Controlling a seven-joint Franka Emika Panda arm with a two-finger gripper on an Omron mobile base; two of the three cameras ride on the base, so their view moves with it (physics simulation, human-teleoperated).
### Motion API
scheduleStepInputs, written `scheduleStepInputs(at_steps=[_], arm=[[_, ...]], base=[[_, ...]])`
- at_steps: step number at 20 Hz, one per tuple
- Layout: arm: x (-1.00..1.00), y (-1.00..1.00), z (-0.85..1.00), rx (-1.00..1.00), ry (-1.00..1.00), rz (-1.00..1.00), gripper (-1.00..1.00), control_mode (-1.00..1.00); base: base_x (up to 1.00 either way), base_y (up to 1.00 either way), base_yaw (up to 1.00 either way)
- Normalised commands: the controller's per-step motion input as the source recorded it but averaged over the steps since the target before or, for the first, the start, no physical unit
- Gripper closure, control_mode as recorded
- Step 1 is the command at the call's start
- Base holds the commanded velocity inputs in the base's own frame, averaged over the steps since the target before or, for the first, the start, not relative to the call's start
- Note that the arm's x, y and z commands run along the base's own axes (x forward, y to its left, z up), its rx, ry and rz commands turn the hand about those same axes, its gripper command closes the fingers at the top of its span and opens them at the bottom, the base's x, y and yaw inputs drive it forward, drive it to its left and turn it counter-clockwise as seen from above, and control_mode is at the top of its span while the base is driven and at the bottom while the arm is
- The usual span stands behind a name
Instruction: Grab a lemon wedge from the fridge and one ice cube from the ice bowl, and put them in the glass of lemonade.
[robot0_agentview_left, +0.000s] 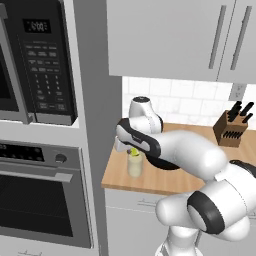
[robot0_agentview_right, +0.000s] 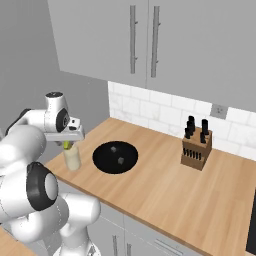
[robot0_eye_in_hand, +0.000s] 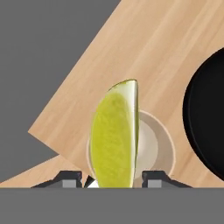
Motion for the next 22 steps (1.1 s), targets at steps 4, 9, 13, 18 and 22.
scheduleStepInputs(at_steps=[4, 9, 13, 18, 22], arm=[[0.0, 0.0, 0.0, 0.0, 0.0, 0.0, -1.0, -1.0], [-0.02, 0.0, 0.01, 0.0, -0.01, 0.0, -1.0, -1.0], [-0.21, 0.0, 0.22, 0.01, -0.09, 0.0, -1.0, -1.0], [-0.33, -0.19, 0.25, 0.05, -0.05, 0.0, -1.0, -1.0], [-0.4, -0.35, 0.0, 0.05, -0.03, 0.0, -1.0, -1.0]], base=[[0.0, 0.0, 0.0], [0.0, 0.0, 0.0], [0.0, 0.0, 0.0], [0.0, 0.0, 0.0], [0.0, 0.0, 0.0]])
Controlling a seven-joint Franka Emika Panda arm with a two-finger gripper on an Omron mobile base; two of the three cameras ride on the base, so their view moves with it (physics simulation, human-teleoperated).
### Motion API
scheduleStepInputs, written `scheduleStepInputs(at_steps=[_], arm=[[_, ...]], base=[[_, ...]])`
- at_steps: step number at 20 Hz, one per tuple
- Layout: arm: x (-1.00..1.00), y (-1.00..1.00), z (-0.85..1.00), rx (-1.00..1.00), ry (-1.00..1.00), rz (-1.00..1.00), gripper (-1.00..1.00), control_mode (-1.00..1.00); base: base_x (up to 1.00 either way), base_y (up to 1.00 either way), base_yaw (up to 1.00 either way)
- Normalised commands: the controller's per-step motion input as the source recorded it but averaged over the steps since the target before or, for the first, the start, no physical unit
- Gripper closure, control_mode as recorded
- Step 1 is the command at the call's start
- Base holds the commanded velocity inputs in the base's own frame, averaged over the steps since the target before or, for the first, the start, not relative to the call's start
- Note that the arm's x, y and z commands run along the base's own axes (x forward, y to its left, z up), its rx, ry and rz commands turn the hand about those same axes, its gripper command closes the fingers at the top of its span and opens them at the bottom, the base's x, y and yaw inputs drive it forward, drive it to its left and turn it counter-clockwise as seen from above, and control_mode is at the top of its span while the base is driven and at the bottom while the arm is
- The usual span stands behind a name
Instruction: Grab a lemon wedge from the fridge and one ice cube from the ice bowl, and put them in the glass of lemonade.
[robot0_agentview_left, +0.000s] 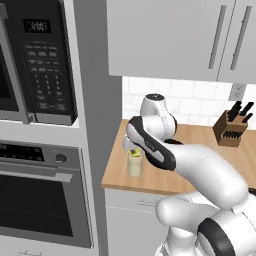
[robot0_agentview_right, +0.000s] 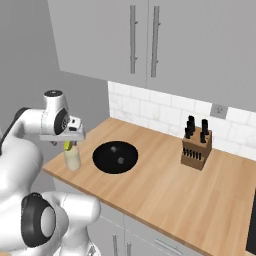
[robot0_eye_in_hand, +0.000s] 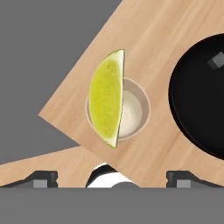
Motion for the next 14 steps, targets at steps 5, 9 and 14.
scheduleStepInputs(at_steps=[5, 9, 14], arm=[[-0.13, -0.52, 0.0, 0.03, 0.0, 0.0, -1.0, -1.0], [-0.14, -0.48, 0.0, 0.03, 0.0, 0.0, -1.0, -1.0], [0.0, -0.72, 0.0, 0.04, 0.0, 0.0, -1.0, -1.0]], base=[[0.0, 0.0, 0.0], [0.0, 0.0, 0.0], [0.0, 0.0, 0.0]])
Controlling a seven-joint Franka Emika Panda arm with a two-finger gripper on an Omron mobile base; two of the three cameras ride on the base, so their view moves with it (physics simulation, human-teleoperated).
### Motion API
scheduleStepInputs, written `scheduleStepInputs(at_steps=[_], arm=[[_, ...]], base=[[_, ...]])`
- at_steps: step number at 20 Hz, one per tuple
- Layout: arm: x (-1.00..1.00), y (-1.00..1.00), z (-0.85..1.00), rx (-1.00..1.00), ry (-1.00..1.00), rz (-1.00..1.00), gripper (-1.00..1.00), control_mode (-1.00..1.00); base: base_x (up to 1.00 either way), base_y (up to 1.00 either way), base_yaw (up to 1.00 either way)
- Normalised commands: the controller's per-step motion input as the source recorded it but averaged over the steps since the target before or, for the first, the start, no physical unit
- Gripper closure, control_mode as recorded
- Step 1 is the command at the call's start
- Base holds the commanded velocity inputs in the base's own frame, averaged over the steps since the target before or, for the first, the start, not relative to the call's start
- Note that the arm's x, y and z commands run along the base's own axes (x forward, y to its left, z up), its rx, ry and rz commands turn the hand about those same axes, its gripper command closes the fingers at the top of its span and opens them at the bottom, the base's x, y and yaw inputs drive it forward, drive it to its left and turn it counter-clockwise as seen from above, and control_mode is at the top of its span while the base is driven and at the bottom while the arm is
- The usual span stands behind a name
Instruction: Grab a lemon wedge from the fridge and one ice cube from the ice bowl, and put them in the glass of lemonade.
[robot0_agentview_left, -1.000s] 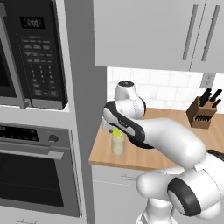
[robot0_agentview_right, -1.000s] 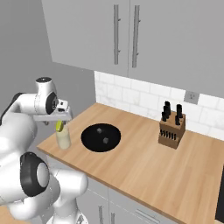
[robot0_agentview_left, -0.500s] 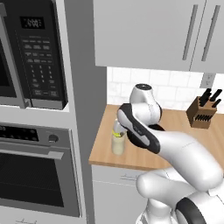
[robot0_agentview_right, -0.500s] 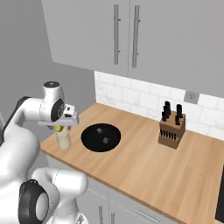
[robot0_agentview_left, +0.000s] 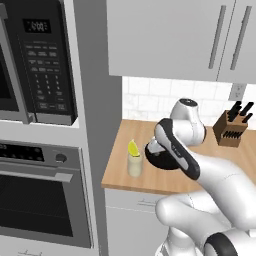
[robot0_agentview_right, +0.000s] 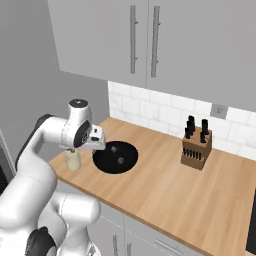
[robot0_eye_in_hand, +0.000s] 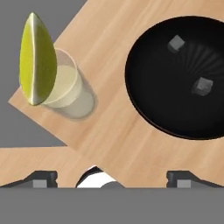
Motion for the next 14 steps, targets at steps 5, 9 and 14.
scheduleStepInputs(at_steps=[5, 9, 14], arm=[[0.06, -0.64, 0.03, 0.02, 0.0, 0.0, -1.0, -1.0], [0.27, -0.29, 0.59, -0.26, 0.03, 0.02, -1.0, -1.0], [0.55, -0.05, -0.11, -0.16, 0.18, 0.0, -1.0, -1.0]], base=[[0.0, 0.0, 0.0], [0.0, 0.0, 0.0], [0.0, 0.0, 0.0]])
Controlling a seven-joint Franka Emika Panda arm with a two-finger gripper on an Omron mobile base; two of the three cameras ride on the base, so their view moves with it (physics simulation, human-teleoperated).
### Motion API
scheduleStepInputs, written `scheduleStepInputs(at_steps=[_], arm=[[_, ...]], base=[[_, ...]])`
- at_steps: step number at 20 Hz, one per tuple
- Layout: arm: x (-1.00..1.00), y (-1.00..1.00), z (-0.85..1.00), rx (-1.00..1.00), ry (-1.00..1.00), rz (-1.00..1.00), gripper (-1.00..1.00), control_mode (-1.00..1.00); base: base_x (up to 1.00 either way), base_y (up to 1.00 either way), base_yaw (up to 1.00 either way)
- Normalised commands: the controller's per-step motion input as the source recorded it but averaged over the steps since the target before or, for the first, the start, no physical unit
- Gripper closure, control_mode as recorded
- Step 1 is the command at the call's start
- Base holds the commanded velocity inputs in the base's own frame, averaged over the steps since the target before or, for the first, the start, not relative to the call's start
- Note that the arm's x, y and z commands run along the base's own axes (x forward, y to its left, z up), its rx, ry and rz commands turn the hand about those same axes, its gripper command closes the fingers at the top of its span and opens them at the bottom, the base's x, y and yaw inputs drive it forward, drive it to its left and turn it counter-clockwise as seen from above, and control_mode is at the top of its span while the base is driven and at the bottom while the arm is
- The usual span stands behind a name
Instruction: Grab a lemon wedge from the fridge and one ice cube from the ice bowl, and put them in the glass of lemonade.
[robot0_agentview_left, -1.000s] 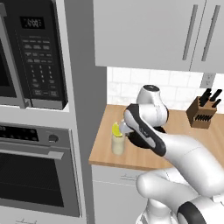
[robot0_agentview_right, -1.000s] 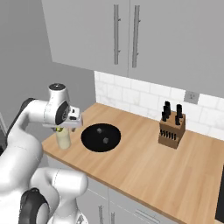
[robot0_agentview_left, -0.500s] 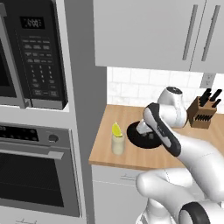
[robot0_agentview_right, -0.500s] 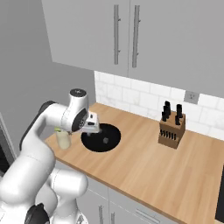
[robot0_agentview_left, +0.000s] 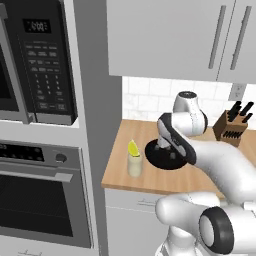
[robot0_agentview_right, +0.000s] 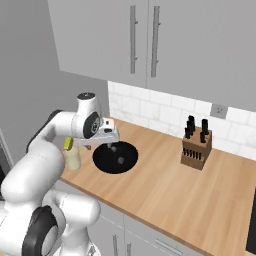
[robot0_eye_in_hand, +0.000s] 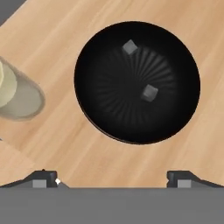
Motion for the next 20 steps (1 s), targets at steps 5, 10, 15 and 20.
scheduleStepInputs(at_steps=[5, 10, 15, 20], arm=[[0.75, -0.23, -0.81, 0.1, 0.14, 0.0, -1.0, -1.0], [0.31, -0.28, -0.39, 0.03, 0.09, -0.05, -1.0, -1.0], [0.2, -0.04, -0.2, 0.0, 0.01, -0.1, -1.0, -1.0], [0.14, 0.0, -0.13, 0.0, 0.0, -0.06, -1.0, -1.0]], base=[[0.0, 0.0, 0.0], [0.0, 0.0, 0.0], [0.0, 0.0, 0.0], [0.0, 0.0, 0.0]])
